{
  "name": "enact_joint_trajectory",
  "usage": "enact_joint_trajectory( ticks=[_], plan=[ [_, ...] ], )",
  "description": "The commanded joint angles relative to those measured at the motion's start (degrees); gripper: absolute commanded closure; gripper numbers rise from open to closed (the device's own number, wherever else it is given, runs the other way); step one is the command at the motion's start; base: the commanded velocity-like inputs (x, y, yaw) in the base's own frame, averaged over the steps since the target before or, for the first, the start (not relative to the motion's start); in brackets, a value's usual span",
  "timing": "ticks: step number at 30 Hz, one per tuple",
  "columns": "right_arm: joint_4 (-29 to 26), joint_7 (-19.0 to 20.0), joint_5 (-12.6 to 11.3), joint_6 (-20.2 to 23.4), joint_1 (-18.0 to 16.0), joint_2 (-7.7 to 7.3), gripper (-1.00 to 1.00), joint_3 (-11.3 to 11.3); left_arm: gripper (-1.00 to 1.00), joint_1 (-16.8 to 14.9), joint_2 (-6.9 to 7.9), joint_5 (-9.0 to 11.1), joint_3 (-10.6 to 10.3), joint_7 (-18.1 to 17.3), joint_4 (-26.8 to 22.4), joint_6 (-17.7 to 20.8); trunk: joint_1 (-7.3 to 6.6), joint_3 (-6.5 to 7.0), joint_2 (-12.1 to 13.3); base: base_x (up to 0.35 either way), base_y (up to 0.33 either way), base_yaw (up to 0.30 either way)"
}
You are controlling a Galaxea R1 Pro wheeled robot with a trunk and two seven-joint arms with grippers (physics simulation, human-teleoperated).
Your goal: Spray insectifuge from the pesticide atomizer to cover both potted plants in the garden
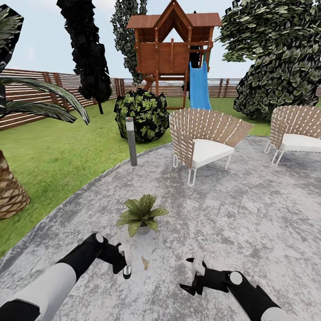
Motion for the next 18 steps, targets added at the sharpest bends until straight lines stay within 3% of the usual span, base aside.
enact_joint_trajectory(
  ticks=[1, 4, 5, 8, 9, 10, 11, 12, 18],
  plan=[
    [-0.46, 0.94, 0.50, -0.35, -0.03, -0.02, -1.00, 0.15, 1.00, -0.02, -0.01, 0.12, -0.26, -0.19, -0.12, 0.63, -0.01, -0.05, -0.02, 0.000, 0.000, 0.000],
    [-0.92, 2.90, 0.51, -0.41, -0.03, 0.00, -1.00, 0.15, 1.00, -0.02, -0.05, 0.16, -0.28, -0.22, -0.05, 0.63, -0.01, -0.05, -0.02, 0.000, 0.000, 0.000],
    [-1.03, 3.29, 0.49, -0.43, -0.03, 0.04, 1.00, 0.19, 1.00, -0.02, -0.06, 0.18, -0.28, -0.23, -0.04, 0.63, -0.01, -0.05, -0.02, 0.000, 0.000, 0.000],
    [-2.09, 3.68, 0.43, -0.44, -0.03, 0.24, 1.00, 0.25, 1.00, 0.06, -0.14, 0.20, -0.76, -0.24, 0.60, 0.55, -0.01, -0.05, -0.02, 0.000, 0.000, 0.000],
    [-2.99, 3.74, 0.43, -0.40, -0.03, 0.43, 1.00, 0.31, 1.00, 0.27, -0.15, 0.22, -2.10, -0.27, 0.84, 0.54, -0.01, -0.05, -0.02, 0.000, 0.000, 0.000],
    [-5.07, 5.66, 0.43, -0.30, -0.03, 0.57, 1.00, 0.38, 1.00, 0.38, -0.24, 0.32, -5.25, -0.36, 0.92, 0.50, -0.01, -0.05, -0.02, 0.000, 0.000, 0.000],
    [-6.50, 8.71, 0.43, 0.14, -0.03, 0.66, 1.00, 0.39, 1.00, 0.41, -0.51, 0.40, -7.10, -0.41, 0.93, 0.47, -0.01, -0.05, -0.02, 0.000, 0.000, 0.000],
    [-7.48, 10.40, 0.43, 1.14, -0.03, 0.74, 1.00, 0.40, 1.00, 0.42, -1.01, 0.49, -7.95, -0.50, 0.98, 0.46, -0.01, -0.05, -0.02, 0.000, 0.000, 0.000],
    [-8.45, 11.69, 0.41, 2.39, -0.03, 1.14, 1.00, 0.48, 1.00, 0.75, -4.45, 0.56, -8.68, -0.77, 1.03, 0.36, -0.01, -0.05, -0.02, 0.000, 0.000, 0.000]
  ],
)
